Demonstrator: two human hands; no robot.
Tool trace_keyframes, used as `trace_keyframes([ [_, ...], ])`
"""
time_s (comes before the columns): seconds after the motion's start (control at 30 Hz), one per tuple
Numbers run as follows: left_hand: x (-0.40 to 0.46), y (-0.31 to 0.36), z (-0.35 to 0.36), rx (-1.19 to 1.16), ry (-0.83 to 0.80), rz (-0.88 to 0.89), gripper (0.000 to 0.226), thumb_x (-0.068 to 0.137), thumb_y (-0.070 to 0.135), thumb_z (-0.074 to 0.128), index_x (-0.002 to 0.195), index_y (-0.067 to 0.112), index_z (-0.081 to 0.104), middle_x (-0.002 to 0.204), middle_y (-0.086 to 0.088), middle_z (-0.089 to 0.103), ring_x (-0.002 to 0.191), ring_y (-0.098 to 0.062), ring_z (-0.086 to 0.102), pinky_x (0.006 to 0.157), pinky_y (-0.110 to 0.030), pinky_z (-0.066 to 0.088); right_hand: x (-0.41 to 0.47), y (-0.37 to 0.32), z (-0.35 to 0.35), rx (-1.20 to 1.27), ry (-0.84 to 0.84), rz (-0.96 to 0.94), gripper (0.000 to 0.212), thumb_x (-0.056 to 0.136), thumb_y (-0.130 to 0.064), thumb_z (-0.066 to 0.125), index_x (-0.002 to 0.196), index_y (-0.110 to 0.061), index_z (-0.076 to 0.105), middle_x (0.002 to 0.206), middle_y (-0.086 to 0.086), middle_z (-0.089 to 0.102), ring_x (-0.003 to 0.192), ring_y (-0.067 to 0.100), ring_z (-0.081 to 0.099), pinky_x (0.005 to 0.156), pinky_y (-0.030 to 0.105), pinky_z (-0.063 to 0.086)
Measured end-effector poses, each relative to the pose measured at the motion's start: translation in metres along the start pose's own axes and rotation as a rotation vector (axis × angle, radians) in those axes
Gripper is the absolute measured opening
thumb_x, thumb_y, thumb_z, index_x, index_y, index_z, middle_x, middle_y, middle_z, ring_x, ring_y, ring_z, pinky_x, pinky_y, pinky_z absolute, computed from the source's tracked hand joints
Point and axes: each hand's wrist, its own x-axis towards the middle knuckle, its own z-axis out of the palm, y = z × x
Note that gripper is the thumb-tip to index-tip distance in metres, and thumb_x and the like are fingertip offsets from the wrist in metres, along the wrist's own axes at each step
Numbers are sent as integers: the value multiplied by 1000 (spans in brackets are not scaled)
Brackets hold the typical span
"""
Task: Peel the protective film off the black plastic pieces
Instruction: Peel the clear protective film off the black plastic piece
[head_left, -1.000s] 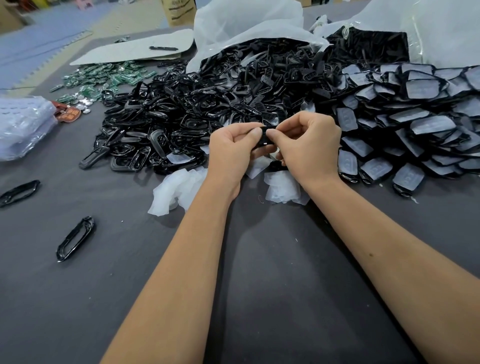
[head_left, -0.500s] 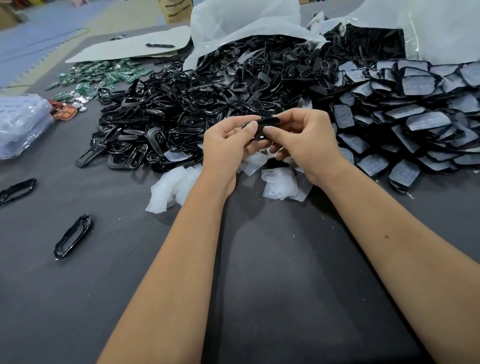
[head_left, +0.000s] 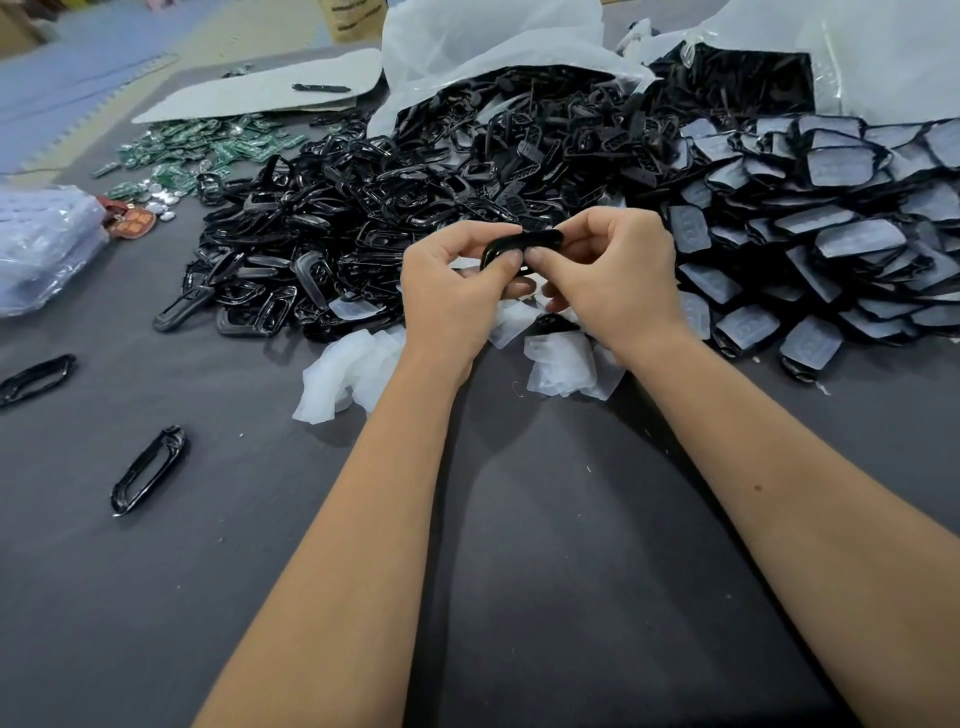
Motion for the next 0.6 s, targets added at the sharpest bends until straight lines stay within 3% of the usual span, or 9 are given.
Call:
trace_keyframes([
  [0.07, 3, 1, -4, 7, 60, 19, 23, 87, -8, 71, 96, 11, 79, 83, -2, 78, 67, -27, 77, 64, -30, 62, -1, -1, -3, -156, 0, -132, 25, 81, -31, 88, 92, -15, 71, 72, -3, 72, 63, 10, 69, 67, 32, 58],
  [0.13, 5, 1, -9, -6, 129, 26, 23, 86, -7, 71, 94, 14, 78, 82, 2, 77, 68, -28, 78, 66, -32, 63, -1, -3, -6, -295, -124, -265, 26, 81, -39, 86, 91, -20, 72, 75, -10, 69, 68, 5, 62, 72, 32, 54],
  [0.27, 9, 0, -18, -78, 258, -22, 24, 84, -9, 69, 89, 12, 79, 86, 2, 76, 64, -28, 76, 61, -31, 60, -4, -5, -2, -645, -402, -297, 42, 73, -62, 84, 87, -25, 72, 90, -6, 63, 97, 17, 50, 81, 36, 47],
  [0.43, 11, -1, -19, -108, 322, -56, 24, 84, -8, 68, 85, 15, 75, 98, -14, 68, 62, -25, 74, 63, -32, 59, -3, -6, -4, -477, -404, -266, 27, 74, -42, 91, 76, -28, 67, 80, -13, 63, 83, 7, 52, 77, 32, 43],
  [0.53, 11, 0, -18, -91, 328, -72, 19, 85, -6, 67, 89, 12, 73, 98, -17, 68, 62, -23, 74, 65, -34, 60, -2, -5, -5, -532, -459, -292, 28, 77, -44, 89, 92, -28, 72, 94, -5, 64, 96, 18, 55, 89, 37, 47],
  [0.6, 10, 1, -18, -75, 334, -84, 18, 85, -6, 67, 92, 9, 73, 96, -16, 68, 63, -23, 74, 69, -37, 62, -3, -6, -5, -529, -475, -286, 23, 78, -42, 88, 86, -29, 71, 95, -5, 60, 99, 20, 51, 85, 35, 44],
])
